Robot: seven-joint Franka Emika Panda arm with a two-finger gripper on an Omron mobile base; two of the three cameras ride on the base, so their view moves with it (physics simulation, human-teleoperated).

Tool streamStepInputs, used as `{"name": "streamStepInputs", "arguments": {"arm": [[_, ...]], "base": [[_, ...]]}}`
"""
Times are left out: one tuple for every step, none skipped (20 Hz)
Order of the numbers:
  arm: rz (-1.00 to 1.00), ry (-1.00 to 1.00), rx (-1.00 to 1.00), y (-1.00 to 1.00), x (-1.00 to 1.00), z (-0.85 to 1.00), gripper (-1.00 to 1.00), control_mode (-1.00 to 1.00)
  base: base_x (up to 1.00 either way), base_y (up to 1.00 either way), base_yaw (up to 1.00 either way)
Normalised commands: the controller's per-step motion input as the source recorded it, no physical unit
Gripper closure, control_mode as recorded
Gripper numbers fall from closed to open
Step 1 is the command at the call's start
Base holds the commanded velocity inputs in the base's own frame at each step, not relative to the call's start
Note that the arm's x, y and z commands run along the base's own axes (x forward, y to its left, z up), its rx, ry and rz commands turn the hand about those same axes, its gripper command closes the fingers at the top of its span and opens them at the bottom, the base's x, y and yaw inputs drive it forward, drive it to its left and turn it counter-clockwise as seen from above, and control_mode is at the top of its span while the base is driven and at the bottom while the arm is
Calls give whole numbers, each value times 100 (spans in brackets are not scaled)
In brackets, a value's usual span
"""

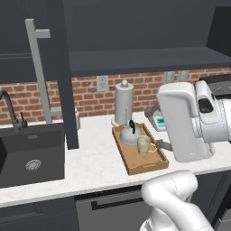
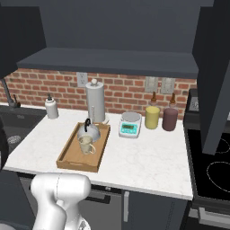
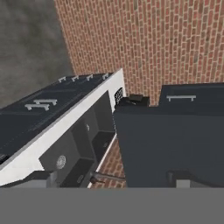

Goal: Pick the kettle from the counter and place it on the tray. Then pick the mug from the cabinet and place it on the tray. Then close the cabinet doors.

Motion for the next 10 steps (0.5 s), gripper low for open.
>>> {"name": "streamStepInputs", "arguments": {"arm": [[0,8,0,29,-18,0,-100,-100],[0,4,0,29,-22,0,-100,-100],[0,1,0,26,-25,0,-100,-100],[0,0,0,25,-26,0,-100,-100],[0,1,0,30,-23,0,-100,-100],[0,0,0,31,-25,1,-100,-100],[0,0,0,37,-19,1,-100,-100],[0,0,3,34,-13,5,-100,-100],[0,0,3,32,-9,4,-100,-100],[0,0,2,37,-2,0,-100,-100]], "base": [[0,0,0],[0,0,0],[0,0,0],[0,0,0],[0,0,0],[0,0,0],[0,0,0],[0,0,0],[0,0,0],[0,0,0]]}}
